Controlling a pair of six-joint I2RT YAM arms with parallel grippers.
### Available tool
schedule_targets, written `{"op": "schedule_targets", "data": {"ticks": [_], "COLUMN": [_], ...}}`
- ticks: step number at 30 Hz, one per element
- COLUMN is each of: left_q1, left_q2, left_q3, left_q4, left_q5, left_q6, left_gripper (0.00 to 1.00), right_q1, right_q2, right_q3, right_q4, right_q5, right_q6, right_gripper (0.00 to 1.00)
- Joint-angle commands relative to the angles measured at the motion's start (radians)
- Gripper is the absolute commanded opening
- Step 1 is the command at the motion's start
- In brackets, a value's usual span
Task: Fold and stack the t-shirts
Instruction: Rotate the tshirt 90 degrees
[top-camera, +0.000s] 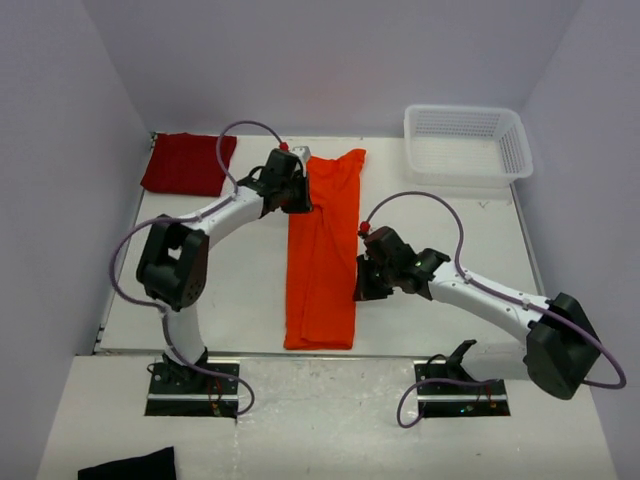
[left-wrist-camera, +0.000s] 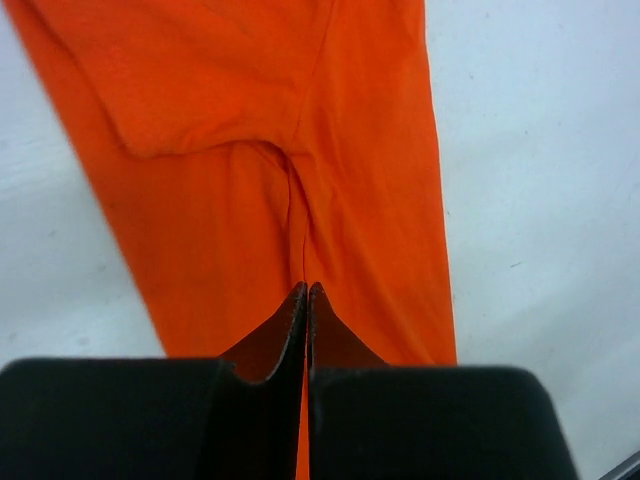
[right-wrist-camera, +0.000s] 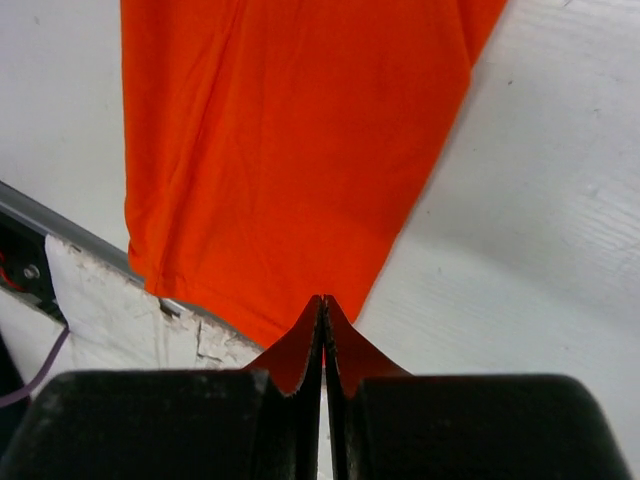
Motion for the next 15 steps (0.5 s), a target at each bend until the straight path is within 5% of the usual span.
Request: {"op": "schedule_targets", "data": {"ticks": [1,15], "left_q1": [0.023,0.081], "left_q2": [0.121,0.473], "left_q3": [0.065,0.312], "left_q4": [0.155,0.183], "left_q5": [0.227,0.354], "left_q6": [0.054,0.039], "left_gripper": [0.0,0.0], "right_q1": [0.018,0.123], "right_q2": [0.031,0.111], "right_q3": [-0.01,0.081], "right_q4": [0.079,0.035], "right_q5": [-0.09,-0.11], "right_q6": [-0.024,-0.038], "right_gripper": [0.0,0.0]}}
